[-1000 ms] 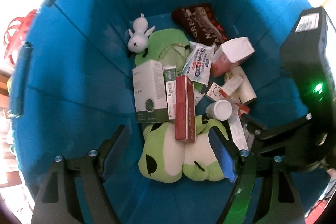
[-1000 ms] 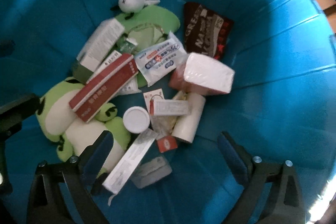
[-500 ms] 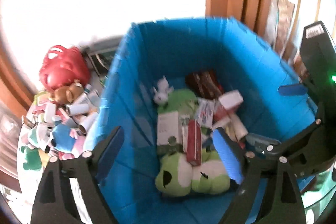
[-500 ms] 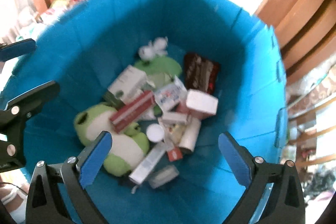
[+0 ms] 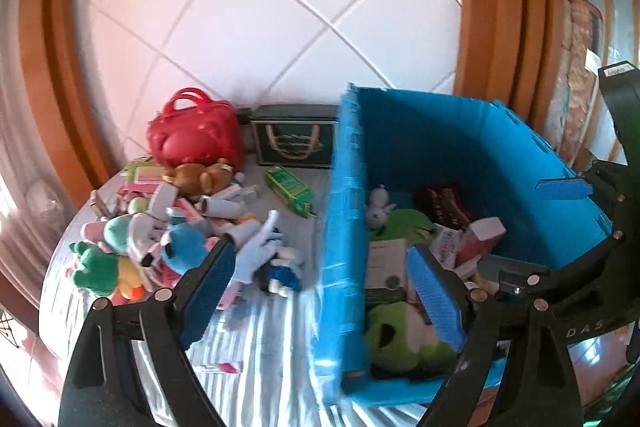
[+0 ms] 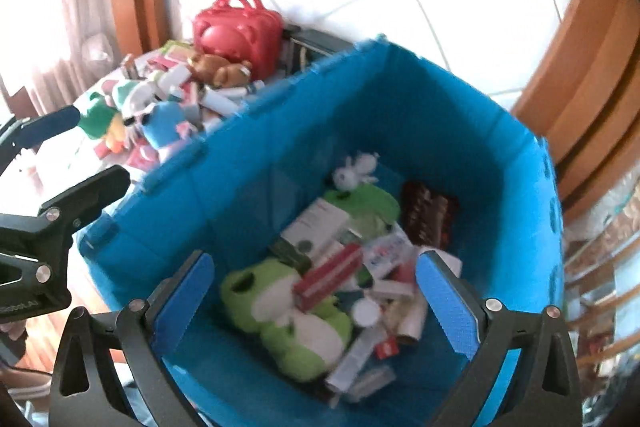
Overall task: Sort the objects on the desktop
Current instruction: 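Withdraw both tools from the bin back toward the toy pile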
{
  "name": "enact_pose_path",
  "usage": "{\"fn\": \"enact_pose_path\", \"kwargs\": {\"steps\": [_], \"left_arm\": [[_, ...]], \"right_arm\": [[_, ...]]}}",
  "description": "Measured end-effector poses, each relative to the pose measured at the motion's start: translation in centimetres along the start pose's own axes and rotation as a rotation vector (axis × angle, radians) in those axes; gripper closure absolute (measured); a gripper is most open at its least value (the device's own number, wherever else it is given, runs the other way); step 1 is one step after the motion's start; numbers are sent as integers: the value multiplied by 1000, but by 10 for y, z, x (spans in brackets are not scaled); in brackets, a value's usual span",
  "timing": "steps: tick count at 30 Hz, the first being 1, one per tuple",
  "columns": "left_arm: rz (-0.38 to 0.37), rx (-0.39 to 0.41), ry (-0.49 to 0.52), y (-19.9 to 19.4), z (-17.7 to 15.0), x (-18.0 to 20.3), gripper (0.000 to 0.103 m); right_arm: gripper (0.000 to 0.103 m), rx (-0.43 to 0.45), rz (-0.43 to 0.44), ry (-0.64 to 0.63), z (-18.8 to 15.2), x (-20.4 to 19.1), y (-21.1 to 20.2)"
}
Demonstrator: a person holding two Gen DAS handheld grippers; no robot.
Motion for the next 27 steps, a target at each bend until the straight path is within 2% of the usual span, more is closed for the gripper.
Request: {"fn": "enact_pose_path", "kwargs": {"steps": [8,11,14,21,27], "left_arm": [[93,23,-26,8,-15,-102,15],[108,34,-25,17,-27,-145,15],[159,32,-34,31,-41,-190,15],[212,-40,-84,75,-79,-279,15],[217,-129,-145,110,-114,-335,15]], "right_arm": [[0,77,46,-3,41,-75,6],[0,103,71,17,59,-104,16],[0,125,99,56,73,-130,30],[0,131,147,145,92,-188,88],[0,60,96,189,89,-211,143]]}}
Point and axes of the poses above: each gripper's, at about its wrist camera, not at the fingertips, and y roughly the way its jaws point, x to its right, z to its top, the point moved 4 cm from there along y, roughly the way its jaws point, and after that the axes turned 5 degrees about z, right-handed, at the moved point
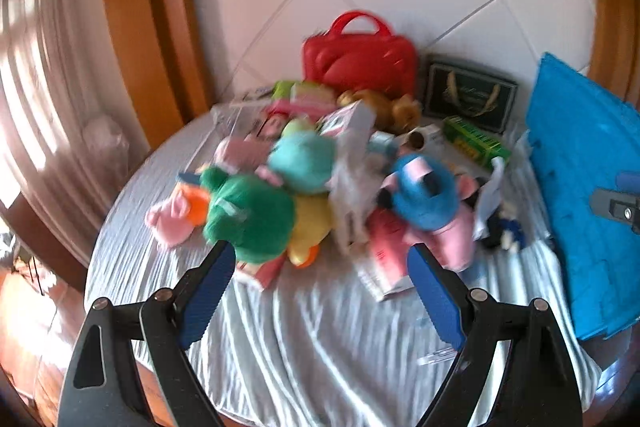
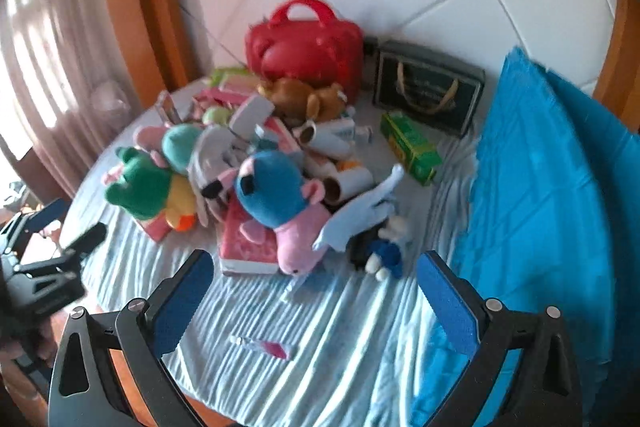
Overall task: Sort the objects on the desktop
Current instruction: 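Withdraw both tools from the bin back toward the toy pile, then grasp the green frog plush with the left tool while the right tool grasps the yellow duck plush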
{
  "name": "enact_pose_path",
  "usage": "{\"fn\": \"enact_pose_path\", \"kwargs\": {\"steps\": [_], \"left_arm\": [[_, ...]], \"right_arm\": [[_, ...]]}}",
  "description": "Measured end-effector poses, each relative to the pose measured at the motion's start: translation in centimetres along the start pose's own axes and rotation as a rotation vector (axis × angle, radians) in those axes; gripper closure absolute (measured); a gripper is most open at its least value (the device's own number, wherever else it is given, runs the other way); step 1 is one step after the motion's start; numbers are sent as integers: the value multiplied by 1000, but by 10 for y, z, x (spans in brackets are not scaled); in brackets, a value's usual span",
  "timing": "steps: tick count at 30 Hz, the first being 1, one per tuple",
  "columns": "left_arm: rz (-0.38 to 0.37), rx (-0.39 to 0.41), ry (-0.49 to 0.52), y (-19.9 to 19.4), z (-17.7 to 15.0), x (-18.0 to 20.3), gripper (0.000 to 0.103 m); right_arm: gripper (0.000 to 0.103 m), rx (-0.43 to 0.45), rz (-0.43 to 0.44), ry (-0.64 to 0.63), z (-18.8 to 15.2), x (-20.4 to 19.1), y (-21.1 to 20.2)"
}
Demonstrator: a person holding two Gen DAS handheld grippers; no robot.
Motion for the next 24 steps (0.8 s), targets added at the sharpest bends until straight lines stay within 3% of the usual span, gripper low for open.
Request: {"fn": "enact_pose_path", "kwargs": {"steps": [7,15,20,24], "left_arm": [[72,-75,-82,43,-8,-55,15],[154,-130,-175,69,-13,-90,15],[123,-141,-145,102,-3,-90,15],[73,-161,-55,149,8,-75,16]], "right_arm": [[0,-85,-43,74,-14,15,45],[0,-82,88,25,0,-4,78],[0,-81,130,0,9,-40,100],[0,-96,118,-8,10,-69,122]]}}
Point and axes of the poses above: each gripper's, at about its wrist camera, not at the fingertips, and y roughly the way its jaws point, x to its right, z to its top, the point moved 4 cm from there along y, roughly the way its jaws point, and after that the axes turned 5 degrees about z, right-handed, at the moved point
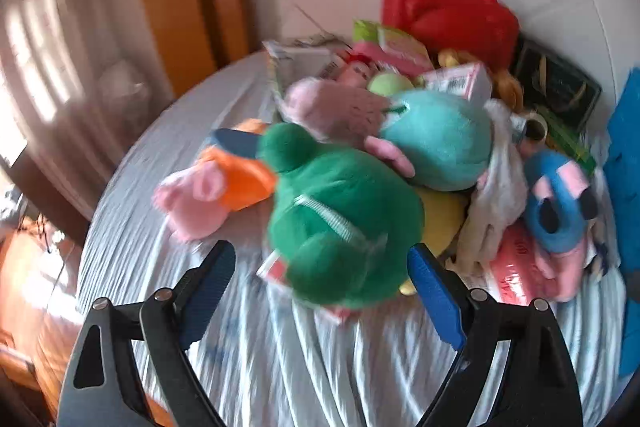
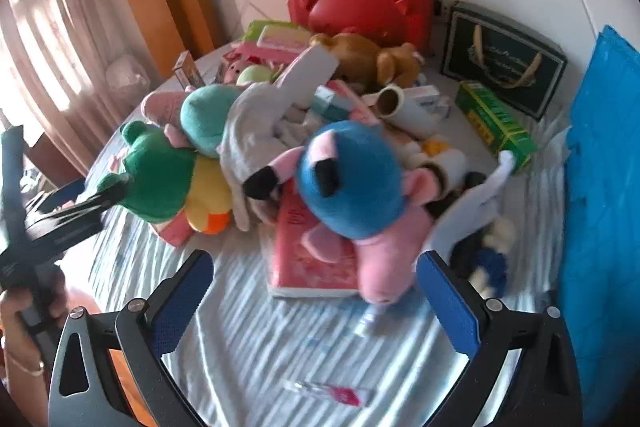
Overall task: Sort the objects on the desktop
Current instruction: 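Grasp the green frog plush with the left tool while the right tool grasps the yellow duck plush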
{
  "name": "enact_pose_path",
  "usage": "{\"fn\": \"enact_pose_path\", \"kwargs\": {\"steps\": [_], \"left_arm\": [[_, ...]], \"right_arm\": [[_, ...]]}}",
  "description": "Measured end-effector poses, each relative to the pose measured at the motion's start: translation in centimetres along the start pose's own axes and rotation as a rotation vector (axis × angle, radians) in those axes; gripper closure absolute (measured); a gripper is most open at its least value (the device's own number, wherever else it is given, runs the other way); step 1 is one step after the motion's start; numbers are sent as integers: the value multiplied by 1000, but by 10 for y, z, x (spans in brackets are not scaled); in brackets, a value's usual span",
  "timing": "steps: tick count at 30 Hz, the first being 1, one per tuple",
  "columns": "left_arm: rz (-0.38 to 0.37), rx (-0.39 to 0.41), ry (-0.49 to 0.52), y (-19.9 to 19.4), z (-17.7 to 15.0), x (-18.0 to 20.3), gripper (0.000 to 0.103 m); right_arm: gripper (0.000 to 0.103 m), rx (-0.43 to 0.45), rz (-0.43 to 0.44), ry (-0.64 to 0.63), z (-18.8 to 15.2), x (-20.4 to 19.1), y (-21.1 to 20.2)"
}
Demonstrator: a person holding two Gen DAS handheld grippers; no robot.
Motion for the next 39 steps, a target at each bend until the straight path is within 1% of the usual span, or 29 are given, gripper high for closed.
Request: {"fn": "enact_pose_path", "kwargs": {"steps": [1,2,4,5,7,8,9,11,13,15,16,17,18,19,21,22,24,25,27,28,29,31,32,34,35,36,37,38,39], "left_arm": [[-20,-12,31,12,0,3,22],[-45,-17,42,19,0,3,37],[-106,12,39,18,-6,-7,41],[-110,23,50,16,-10,-15,45],[-92,21,68,16,-19,-32,45],[-96,15,75,17,-23,-38,45],[-99,4,82,20,-27,-45,45],[-108,-7,105,23,-33,-53,45],[-106,3,140,23,-35,-54,44],[-120,8,155,20,-33,-54,40],[-116,5,158,20,-32,-53,38],[-111,6,156,20,-30,-53,36],[-105,8,148,20,-28,-53,32],[-99,8,135,22,-26,-52,29],[-91,3,112,29,-22,-48,16],[-93,-3,105,34,-21,-45,14],[-92,-20,94,44,-20,-38,14],[-95,-15,91,46,-20,-38,14],[-93,7,102,44,-20,-38,14],[-94,11,107,44,-21,-38,14],[-98,14,110,44,-21,-38,14],[-102,16,113,45,-21,-38,12],[-95,16,118,47,-21,-37,10],[-73,19,128,52,-22,-36,11],[-69,23,125,53,-22,-35,16],[-65,34,121,50,-21,-36,23],[-63,44,123,45,-20,-35,25],[-63,52,126,40,-19,-34,29],[-66,66,128,32,-17,-33,30]], "right_arm": [[0,-6,16,21,0,-6,9],[0,-11,39,41,1,-10,16],[0,-33,70,70,1,-20,36],[0,-41,77,75,0,-25,44],[2,-54,109,86,-3,-39,62],[7,-66,128,91,-5,-46,70],[10,-80,164,97,-8,-56,80],[11,-93,193,99,-11,-68,94],[13,-104,214,106,-12,-80,110],[14,-103,228,118,-9,-85,121],[15,-98,239,124,-6,-88,126],[18,-91,247,130,-3,-88,129],[21,-80,258,139,2,-89,131],[27,-78,268,143,5,-90,132],[28,-71,297,153,11,-90,134],[28,-67,303,149,14,-90,136],[28,-73,313,138,16,-90,142],[27,-83,318,139,17,-89,146],[25,-89,338,138,18,-89,154],[21,-89,351,131,19,-89,160],[14,-87,364,127,20,-91,166],[6,-72,409,123,24,-95,174],[4,-65,429,117,26,-97,178],[5,-60,449,113,28,-100,185],[17,-65,462,113,28,-101,188],[25,-69,466,111,28,-101,187],[36,-64,440,94,28,-102,184],[42,-57,428,73,28,-103,180],[44,-52,413,57,28,-104,174]]}}
Point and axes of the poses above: each gripper's, at about its wrist camera, not at the fingertips, and y roughly the way its jaws point, x to its right, z to its top, the point moved 4 cm from there along y, roughly the way its jaws point, and after that the axes turned 5 degrees about z, right-handed, at the moved point
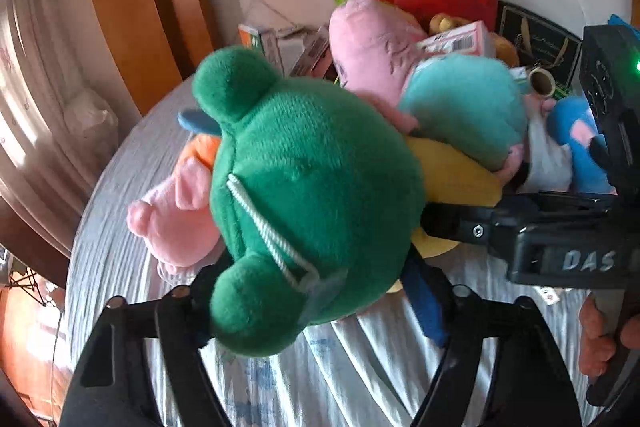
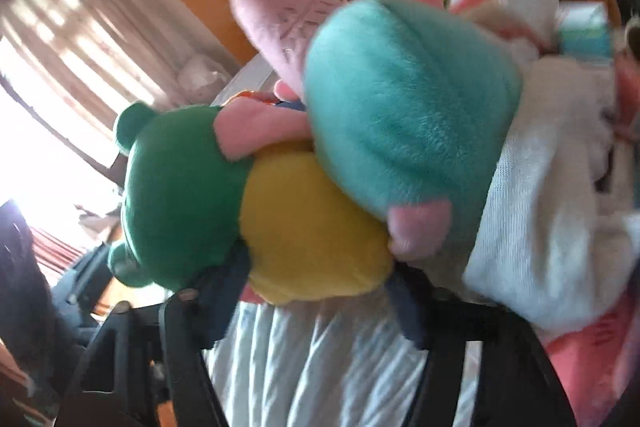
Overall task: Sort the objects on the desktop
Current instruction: 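Grasp the green frog plush with the left tool while the right tool grasps the yellow duck plush, then lower the frog and duck plush into the blue bin and open both tools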
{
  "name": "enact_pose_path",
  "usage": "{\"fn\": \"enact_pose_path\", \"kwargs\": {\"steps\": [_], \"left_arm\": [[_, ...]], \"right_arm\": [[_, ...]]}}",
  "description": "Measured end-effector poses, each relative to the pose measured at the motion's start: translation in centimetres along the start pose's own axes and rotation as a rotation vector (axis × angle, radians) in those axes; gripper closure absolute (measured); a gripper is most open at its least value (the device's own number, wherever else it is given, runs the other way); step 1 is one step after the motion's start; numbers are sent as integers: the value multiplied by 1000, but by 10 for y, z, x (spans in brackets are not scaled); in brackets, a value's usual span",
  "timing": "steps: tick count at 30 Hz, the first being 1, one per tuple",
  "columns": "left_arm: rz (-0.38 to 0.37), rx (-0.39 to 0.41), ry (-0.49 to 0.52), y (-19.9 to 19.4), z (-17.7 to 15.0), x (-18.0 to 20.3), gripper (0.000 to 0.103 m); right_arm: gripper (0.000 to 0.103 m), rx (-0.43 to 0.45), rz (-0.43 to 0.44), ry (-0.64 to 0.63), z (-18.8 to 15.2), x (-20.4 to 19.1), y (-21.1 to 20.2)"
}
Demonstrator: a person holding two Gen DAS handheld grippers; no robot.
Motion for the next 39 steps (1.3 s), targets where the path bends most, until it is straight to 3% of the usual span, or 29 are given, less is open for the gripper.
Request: {"fn": "enact_pose_path", "kwargs": {"steps": [6,13,19,25,30,35,39], "left_arm": [[-7,79,6,-45,19,9,31],[-15,226,61,-107,59,31,31],[-89,345,103,-153,94,60,31],[-236,453,157,-201,130,106,31],[-397,525,227,-240,154,171,31],[-570,562,304,-280,173,262,31],[-696,542,362,-308,178,340,31]], "right_arm": [[49,75,-31,-62,0,-20,-49],[51,203,-47,-88,18,-37,-128],[52,346,-113,-85,46,-44,-197],[52,490,-255,-68,50,-40,-288],[52,594,-395,-14,36,-26,-372],[52,667,-553,77,9,2,-466],[53,698,-678,165,-23,34,-544]]}}
Point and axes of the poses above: each gripper's, at about its wrist camera, not at the fingertips, and y roughly the way its jaws point, x to its right, z to its top, the point moved 4 cm from there along y, roughly the way its jaws point, and after that the axes turned 5 degrees about z, right-handed, at the moved point
